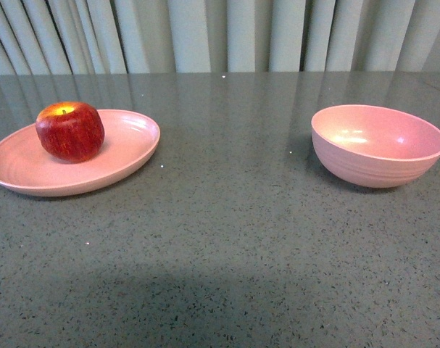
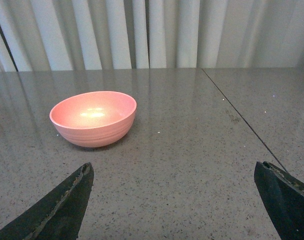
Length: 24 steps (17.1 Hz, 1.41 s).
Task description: Move apple from plate to bowl
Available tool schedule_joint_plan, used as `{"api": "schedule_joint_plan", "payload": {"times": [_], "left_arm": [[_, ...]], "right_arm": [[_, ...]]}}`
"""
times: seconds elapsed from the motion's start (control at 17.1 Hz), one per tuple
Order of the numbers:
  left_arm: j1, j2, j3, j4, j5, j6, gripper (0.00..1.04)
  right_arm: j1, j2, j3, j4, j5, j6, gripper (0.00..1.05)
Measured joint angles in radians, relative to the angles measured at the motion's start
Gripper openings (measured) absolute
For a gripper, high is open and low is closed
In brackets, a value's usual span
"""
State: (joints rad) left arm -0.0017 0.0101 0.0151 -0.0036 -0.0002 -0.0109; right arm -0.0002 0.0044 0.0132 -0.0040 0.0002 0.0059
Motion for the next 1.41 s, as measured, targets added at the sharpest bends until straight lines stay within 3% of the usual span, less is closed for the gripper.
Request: {"api": "schedule_joint_plan", "payload": {"times": [1.41], "left_arm": [[0.0,0.0,0.0,0.0,0.0,0.0,0.98]], "right_arm": [[0.0,0.0,0.0,-0.001,0.0,0.0,0.98]]}}
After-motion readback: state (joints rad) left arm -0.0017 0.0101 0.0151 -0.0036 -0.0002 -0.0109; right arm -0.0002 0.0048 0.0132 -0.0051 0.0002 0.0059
